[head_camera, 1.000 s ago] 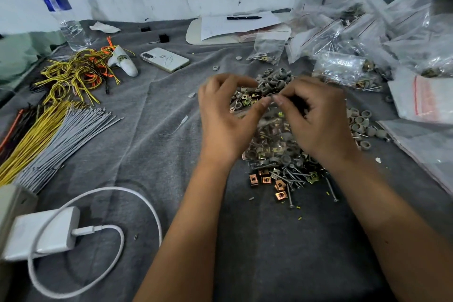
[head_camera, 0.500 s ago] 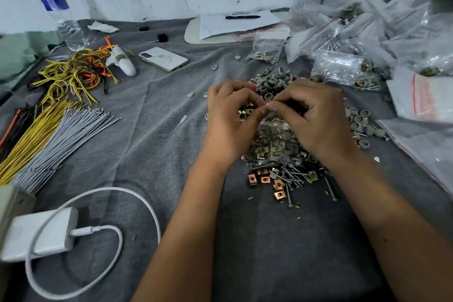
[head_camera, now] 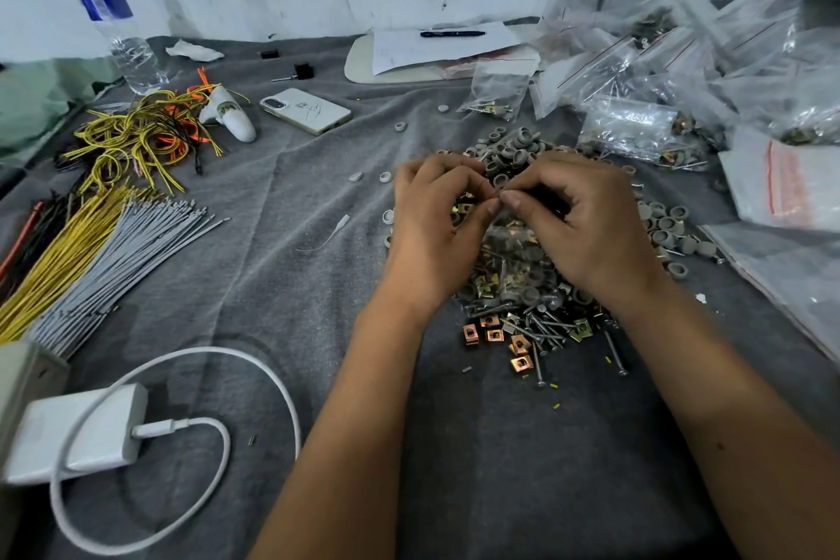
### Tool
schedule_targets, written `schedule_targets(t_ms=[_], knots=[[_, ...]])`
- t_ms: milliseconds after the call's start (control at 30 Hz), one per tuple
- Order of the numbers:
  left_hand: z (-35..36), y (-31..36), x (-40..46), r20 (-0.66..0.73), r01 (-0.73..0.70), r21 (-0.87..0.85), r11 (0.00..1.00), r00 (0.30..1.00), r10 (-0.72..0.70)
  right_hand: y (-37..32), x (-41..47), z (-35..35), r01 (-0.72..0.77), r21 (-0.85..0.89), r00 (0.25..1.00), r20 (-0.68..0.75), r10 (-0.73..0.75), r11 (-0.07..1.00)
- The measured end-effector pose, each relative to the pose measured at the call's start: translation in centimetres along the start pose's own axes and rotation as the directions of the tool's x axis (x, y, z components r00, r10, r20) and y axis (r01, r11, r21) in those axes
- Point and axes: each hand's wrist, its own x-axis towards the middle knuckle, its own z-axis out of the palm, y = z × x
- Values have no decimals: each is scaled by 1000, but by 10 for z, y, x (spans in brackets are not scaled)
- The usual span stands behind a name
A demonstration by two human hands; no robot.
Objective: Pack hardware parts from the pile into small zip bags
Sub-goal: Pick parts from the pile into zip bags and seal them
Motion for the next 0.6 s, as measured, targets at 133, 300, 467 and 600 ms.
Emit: schedule_targets(t_ms=[133,300,467,600], knots=[[1,0,-1,6,-24,8,1000,1000,24,-1,0,0,10,1,1000,9,-10,1000],[-1,1,0,10,-9,-22,1000,1000,9,-2,0,0,18,-28,999,-27,-19,999],[-4,-1,2,35,38,-44,998,999,-37,-2,1,-1,-1,-36,997,-82,-2,999],[-3,1,2,40,18,-38,999,999,-17,-1,1,0,-14,-34,995,-94,11,999]])
